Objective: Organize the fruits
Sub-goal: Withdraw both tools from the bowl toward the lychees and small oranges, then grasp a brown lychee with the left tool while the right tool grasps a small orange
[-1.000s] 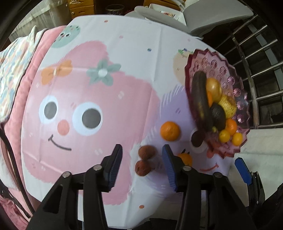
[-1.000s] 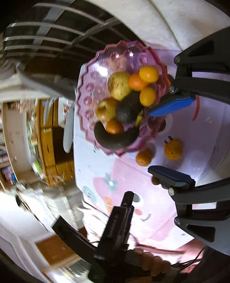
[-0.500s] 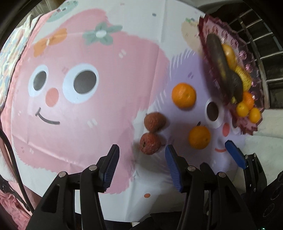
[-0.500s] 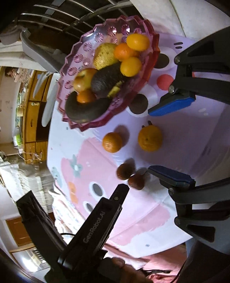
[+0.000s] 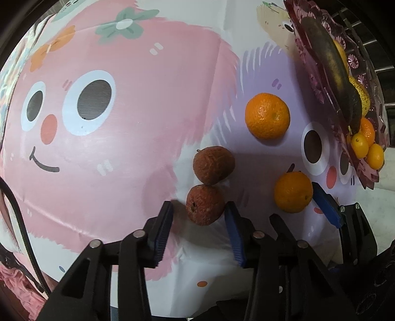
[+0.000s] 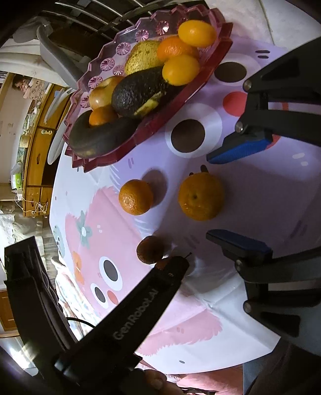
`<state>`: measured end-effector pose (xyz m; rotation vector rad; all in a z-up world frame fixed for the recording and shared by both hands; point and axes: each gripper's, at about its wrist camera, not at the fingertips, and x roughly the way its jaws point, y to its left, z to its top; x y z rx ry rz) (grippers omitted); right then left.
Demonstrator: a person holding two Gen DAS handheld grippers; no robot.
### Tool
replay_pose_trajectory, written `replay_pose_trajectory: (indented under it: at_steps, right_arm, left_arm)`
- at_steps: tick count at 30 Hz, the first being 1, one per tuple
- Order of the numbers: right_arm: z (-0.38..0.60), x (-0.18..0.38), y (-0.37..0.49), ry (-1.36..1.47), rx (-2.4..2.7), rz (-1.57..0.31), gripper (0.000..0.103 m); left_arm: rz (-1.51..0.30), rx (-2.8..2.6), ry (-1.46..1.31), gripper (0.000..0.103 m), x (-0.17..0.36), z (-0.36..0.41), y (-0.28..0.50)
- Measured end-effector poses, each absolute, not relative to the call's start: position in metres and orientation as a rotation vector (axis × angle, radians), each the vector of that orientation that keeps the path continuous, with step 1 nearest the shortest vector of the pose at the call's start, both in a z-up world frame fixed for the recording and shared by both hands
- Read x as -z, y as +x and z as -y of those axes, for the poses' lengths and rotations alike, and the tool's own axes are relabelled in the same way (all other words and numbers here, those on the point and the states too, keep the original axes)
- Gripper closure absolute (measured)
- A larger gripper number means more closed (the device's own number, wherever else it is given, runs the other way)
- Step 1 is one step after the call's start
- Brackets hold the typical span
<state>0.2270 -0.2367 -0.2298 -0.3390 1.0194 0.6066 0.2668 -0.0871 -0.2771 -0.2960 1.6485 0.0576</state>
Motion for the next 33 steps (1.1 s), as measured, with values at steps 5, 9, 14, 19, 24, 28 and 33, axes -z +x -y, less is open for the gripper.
replay_pose_trajectory:
  at_steps: [5,9,14,19,24,28,33]
  right_arm:
    - [0.236,0.232,0.23,-0.344,-0.612,-1.03,0.062]
    - [0.237,0.232,0.233,-0.332,-0.622,-1.038,0.062]
    - [0.238,0.23,0.234,-0.326,-0.634,-1.052,0.063]
    - [0.238,0.22,0.233,-0.314,-0.657,-1.038,0.064]
    - [0.239,0.205,0.232,-0.3,-0.678,-1.004,0.083]
    - [0.238,0.205,0.234,-0.3,-0.678,-1.004,0.087]
    - [0.239,0.206,0.234,-0.3,-0.666,-1.007,0.083]
  left_arm:
    - [-1.64,-0.044,-0.291,0.075,0.275,0.089,0.27]
    - [-1.651,-0.045,-0.274,0.075,0.277,0.09,0.272]
    - [-1.642,-0.051,-0.252,0.076,0.261,0.099,0.278]
    - [-1.615,-0.05,-0.24,0.076,0.24,0.096,0.283]
    - [-1.565,-0.047,-0.234,0.076,0.211,0.092,0.287]
    - [-1.538,-0.051,-0.221,0.076,0.196,0.096,0.293]
    - [-1.536,-0.048,-0.207,0.076,0.192,0.102,0.3]
